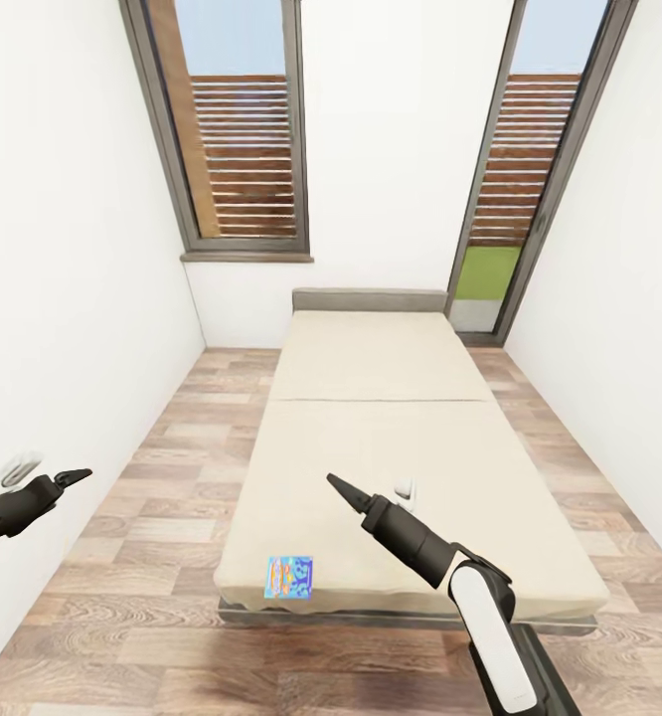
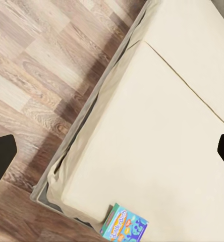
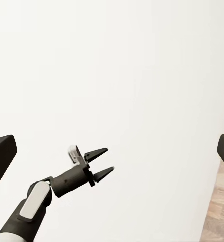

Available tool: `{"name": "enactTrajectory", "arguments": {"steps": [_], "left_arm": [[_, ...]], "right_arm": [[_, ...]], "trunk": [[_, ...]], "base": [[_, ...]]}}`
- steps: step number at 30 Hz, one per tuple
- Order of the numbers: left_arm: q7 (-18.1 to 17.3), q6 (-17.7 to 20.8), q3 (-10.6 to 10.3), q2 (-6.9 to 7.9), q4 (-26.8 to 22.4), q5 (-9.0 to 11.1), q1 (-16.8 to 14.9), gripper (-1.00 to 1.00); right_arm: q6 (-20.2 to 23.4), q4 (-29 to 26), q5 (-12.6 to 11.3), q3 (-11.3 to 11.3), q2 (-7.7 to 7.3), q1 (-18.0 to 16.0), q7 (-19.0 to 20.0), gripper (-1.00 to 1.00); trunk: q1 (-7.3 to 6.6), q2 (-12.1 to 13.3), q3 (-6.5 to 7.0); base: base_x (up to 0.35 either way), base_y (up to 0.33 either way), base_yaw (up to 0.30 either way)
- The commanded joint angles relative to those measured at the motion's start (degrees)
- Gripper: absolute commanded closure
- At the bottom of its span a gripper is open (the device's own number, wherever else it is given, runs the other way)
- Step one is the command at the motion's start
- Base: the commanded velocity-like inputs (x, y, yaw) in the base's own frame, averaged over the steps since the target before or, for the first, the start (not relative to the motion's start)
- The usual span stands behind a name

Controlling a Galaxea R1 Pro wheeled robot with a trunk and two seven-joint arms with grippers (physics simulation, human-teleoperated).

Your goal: Put all the toys in the child's room - the three board games (two on the bed and one on the table), the two jigsaw puzzles on the table, and the tennis ball on the table - inside the toy box on the table in the child's room.

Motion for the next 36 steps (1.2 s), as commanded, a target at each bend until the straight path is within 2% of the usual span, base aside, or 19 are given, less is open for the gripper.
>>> {"name": "enactTrajectory", "arguments": {"steps": [1, 11, 36], "left_arm": [[-0.1, 0.5, 0.1, 0.0, 0.0, 0.2, -0.1, -1.0], [-0.1, 0.5, 0.0, -0.01, 0.0, 0.2, -0.1, -1.0], [-0.1, 0.5, -0.1, -0.01, 0.0, 0.2, -0.1, -1.0]], "right_arm": [[0.4, 0.0, -0.4, 0.2, 0.02, 0.0, -0.1, -1.0], [-0.2, 0.0, -0.4, 1.3, -0.02, 0.0, -1.3, -1.0], [-1.7, 0.0, -0.6, 1.5, -0.02, 0.0, -2.4, -1.0]], "trunk": [[0.04, -0.1, -0.02], [0.04, -0.1, 0.93], [0.04, -0.1, 3.3]], "base": [[0.0, 0.0, 0.0], [0.0, 0.0, 0.0], [0.0, 0.0, 0.0]]}}
